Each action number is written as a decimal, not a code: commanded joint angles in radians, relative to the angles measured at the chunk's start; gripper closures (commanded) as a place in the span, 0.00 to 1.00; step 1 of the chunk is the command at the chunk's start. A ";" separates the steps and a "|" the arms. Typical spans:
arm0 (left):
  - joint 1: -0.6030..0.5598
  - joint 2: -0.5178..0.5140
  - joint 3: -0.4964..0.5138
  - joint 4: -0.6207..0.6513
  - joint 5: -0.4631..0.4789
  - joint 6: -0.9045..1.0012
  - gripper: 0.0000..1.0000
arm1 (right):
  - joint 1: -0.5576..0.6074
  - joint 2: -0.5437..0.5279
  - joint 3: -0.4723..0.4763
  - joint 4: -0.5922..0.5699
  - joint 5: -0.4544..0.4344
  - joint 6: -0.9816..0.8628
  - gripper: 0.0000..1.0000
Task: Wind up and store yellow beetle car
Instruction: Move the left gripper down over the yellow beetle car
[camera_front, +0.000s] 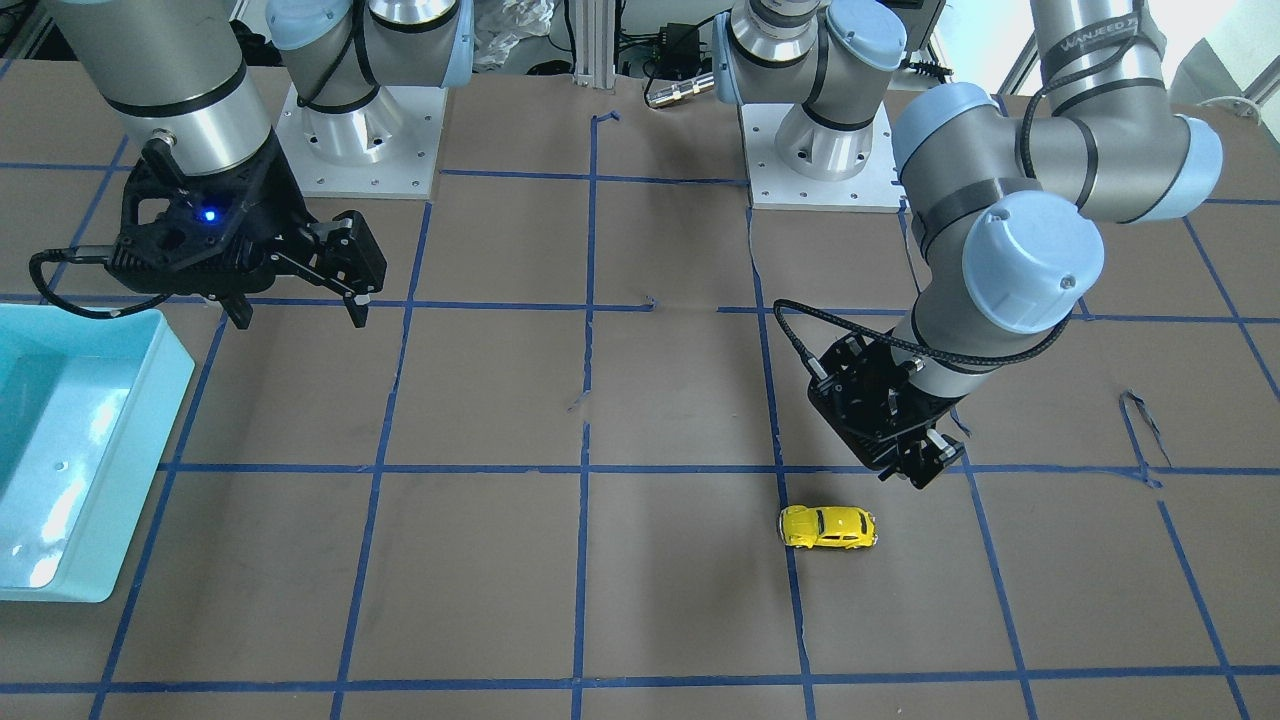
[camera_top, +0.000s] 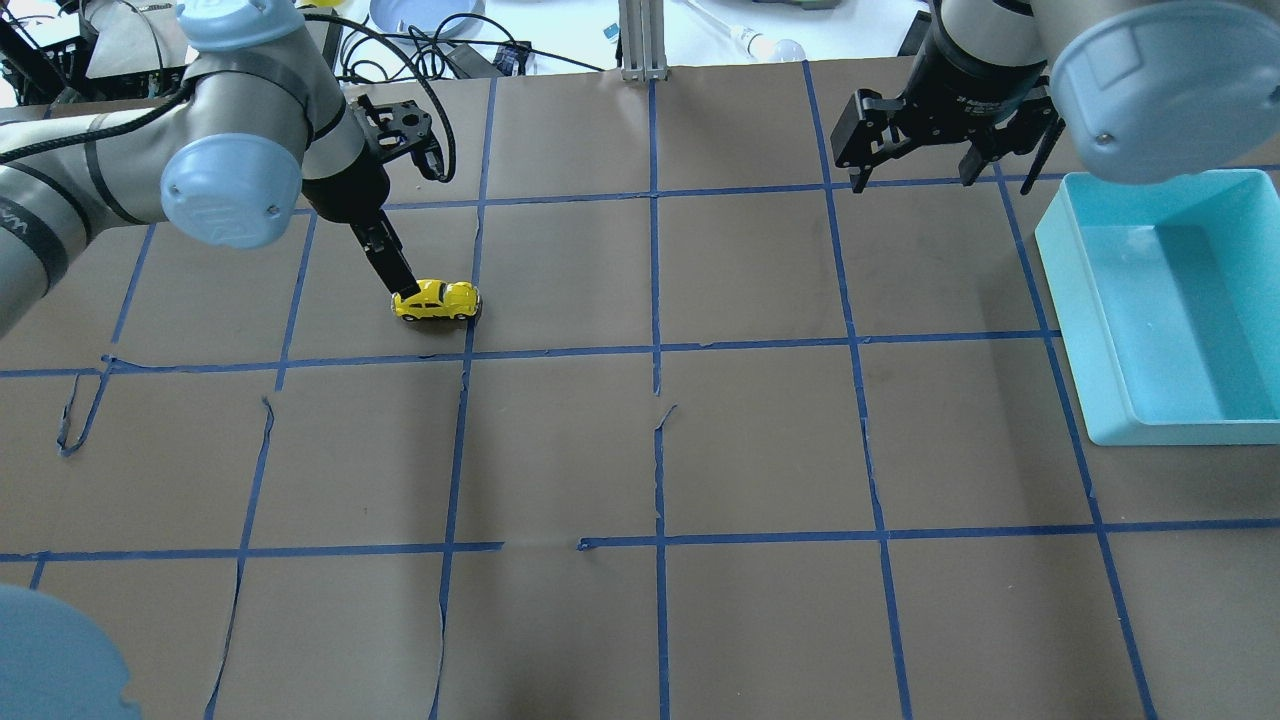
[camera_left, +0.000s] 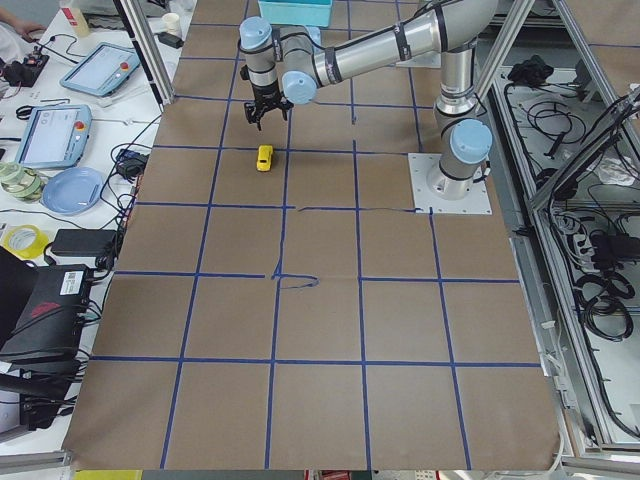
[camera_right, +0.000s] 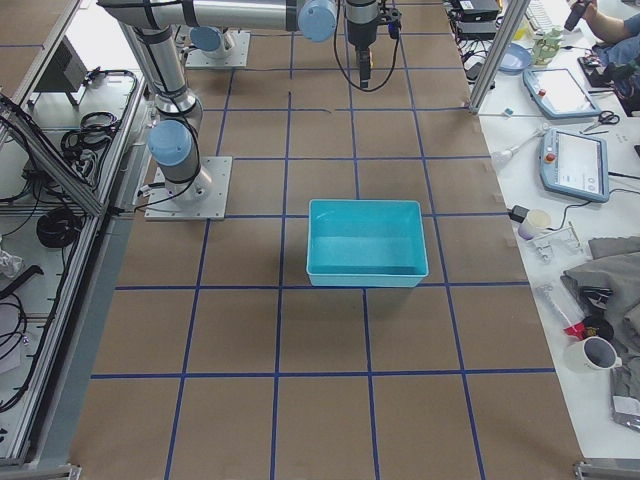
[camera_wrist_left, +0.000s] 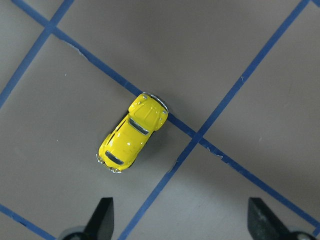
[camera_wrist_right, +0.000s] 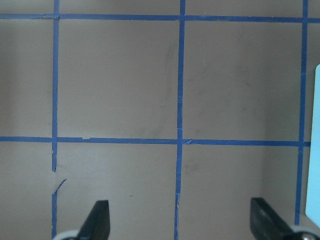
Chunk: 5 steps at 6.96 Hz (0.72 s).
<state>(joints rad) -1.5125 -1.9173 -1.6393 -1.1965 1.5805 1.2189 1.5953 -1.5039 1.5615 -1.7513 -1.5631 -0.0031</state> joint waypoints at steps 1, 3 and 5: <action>0.000 -0.086 -0.040 0.135 0.021 0.219 0.06 | 0.000 0.001 0.000 -0.002 0.000 0.000 0.00; 0.000 -0.133 -0.056 0.219 0.033 0.428 0.07 | 0.000 0.001 0.000 -0.002 0.000 0.000 0.00; 0.000 -0.141 -0.053 0.251 0.052 0.444 0.13 | 0.000 0.001 0.000 -0.004 0.000 0.000 0.00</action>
<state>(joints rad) -1.5125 -2.0528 -1.6918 -0.9668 1.6252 1.6380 1.5953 -1.5033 1.5616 -1.7543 -1.5631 -0.0030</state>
